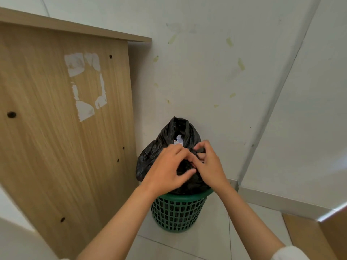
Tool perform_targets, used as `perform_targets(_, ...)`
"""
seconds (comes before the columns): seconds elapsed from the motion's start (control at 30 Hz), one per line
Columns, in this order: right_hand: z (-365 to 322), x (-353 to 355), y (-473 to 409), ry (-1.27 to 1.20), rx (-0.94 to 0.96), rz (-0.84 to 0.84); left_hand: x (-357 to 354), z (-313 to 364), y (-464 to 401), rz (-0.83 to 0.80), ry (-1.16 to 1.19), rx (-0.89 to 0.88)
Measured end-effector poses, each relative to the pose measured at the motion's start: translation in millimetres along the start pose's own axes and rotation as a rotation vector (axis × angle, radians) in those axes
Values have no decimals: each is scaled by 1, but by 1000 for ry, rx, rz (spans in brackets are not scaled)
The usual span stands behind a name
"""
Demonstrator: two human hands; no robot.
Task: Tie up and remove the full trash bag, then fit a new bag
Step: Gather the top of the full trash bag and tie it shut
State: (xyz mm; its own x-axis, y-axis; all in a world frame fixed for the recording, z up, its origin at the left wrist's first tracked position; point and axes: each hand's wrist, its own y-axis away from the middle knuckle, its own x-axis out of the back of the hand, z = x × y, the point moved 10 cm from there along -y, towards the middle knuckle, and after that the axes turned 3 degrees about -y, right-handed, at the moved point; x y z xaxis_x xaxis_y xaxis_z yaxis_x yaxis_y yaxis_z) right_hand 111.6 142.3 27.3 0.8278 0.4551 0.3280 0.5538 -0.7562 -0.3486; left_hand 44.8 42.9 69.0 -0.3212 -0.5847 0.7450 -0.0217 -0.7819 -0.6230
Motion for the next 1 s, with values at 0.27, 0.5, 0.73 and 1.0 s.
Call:
perform_targets(0.27,-5,-6,-7,-228,-155,-93,10,-14,-2,82,4,78)
perform_targets(0.5,-59,-9,16,386,254,87,28,-42,1,302,387,501)
perform_targets(0.73,-63,-22,14,590,253,259,23,-45,7,303,595,710)
perform_targets(1.0,-53,-33,12,924,485,212,22,-35,10,485,953,678)
